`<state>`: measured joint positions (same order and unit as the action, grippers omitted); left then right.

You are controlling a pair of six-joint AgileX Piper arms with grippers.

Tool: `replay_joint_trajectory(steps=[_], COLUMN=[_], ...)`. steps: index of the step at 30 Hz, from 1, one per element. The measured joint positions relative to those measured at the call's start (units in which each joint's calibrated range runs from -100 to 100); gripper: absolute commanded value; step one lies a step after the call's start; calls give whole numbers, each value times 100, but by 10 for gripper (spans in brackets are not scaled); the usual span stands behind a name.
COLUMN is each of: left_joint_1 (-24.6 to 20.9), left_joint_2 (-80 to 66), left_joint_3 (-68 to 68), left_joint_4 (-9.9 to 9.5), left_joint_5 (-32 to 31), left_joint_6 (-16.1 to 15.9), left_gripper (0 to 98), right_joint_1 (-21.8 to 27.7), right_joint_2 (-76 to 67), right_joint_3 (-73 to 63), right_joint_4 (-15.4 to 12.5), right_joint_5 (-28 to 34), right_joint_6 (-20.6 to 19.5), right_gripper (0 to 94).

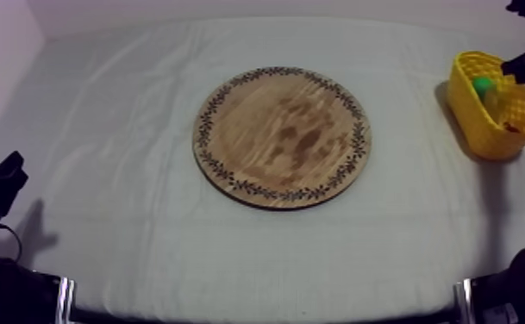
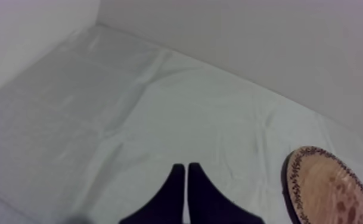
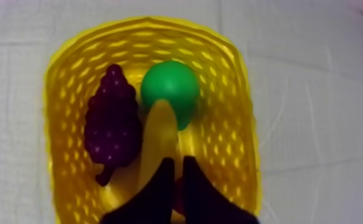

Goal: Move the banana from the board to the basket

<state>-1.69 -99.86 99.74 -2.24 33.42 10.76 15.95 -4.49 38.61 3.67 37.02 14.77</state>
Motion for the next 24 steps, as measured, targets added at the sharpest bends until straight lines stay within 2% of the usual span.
replay_joint_trajectory(steps=[4,8,11,13,16,20,24], left_joint_1=[0,0,0,0,0,0,0], left_joint_2=[0,0,0,0,0,0,0], left_joint_3=[0,0,0,0,0,0,0], left_joint_4=[0,0,0,0,0,0,0], left_joint_5=[10,10,10,10,10,10,10], left_joint_6=[0,0,0,0,0,0,0], left_gripper=[1,1,1,1,1,1,1], right_joint_1=[155,373,362,276,103,-278,-699], right_joint_2=[-952,-2007,-2856,-3482,-4364,-5554,-6667], right_joint_3=[703,1562,2212,2624,3252,3897,4453], right_joint_4=[-367,-861,-1003,-966,-692,-335,-124], right_joint_5=[-266,-422,-422,-361,-181,188,485], right_joint_6=[224,522,615,618,448,-2,-429], right_gripper=[9,8,7,7,7,7,7])
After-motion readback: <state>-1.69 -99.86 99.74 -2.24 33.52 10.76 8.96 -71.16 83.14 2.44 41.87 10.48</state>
